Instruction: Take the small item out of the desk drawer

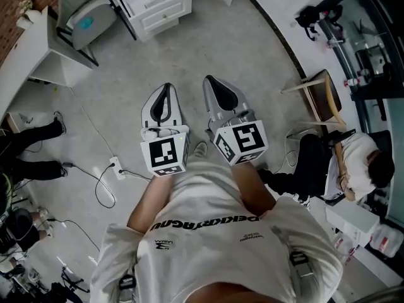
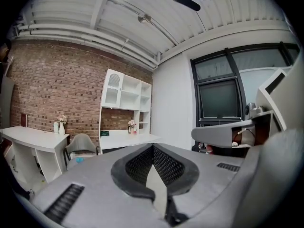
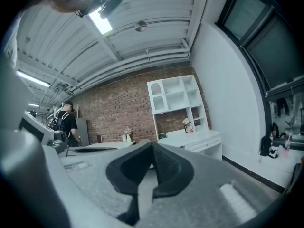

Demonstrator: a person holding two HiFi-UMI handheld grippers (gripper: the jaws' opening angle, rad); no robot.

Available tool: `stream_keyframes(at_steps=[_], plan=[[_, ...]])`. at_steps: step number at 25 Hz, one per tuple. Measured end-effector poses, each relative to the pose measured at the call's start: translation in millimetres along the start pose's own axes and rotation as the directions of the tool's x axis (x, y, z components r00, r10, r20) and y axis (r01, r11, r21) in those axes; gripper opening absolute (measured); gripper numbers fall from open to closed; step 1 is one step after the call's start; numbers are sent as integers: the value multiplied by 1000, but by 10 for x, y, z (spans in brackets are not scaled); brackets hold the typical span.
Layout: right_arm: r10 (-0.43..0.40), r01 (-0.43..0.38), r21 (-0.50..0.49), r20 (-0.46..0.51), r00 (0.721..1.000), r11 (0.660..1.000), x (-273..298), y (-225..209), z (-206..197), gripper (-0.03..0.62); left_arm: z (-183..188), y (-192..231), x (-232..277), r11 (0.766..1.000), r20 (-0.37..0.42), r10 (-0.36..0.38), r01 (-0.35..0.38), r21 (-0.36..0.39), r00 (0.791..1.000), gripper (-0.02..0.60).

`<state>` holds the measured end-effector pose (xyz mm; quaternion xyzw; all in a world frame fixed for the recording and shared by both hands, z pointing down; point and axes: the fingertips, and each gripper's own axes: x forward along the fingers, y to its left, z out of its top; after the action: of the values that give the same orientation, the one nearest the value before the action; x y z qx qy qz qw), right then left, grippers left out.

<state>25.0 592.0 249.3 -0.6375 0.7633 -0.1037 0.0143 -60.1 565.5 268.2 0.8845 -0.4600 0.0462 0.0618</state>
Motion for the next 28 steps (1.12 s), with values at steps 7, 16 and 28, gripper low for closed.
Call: stream_keyframes(at_steps=[7,16,28], plan=[[5,-5,-12,1,1000,1000,786,-263,138,-1,96,386,777,1000,5,9,-9,-7,1000,-3],[-7,7,-31,4,1000,1000,2313,-663,531,0,478,1101,2248,999,3,-34,34,-2,999,-3],[-40,39,-20,-15,999,999,4519,-827,812,-1,880,2482,3903,996,-20,-94,93,-5,995,-3]])
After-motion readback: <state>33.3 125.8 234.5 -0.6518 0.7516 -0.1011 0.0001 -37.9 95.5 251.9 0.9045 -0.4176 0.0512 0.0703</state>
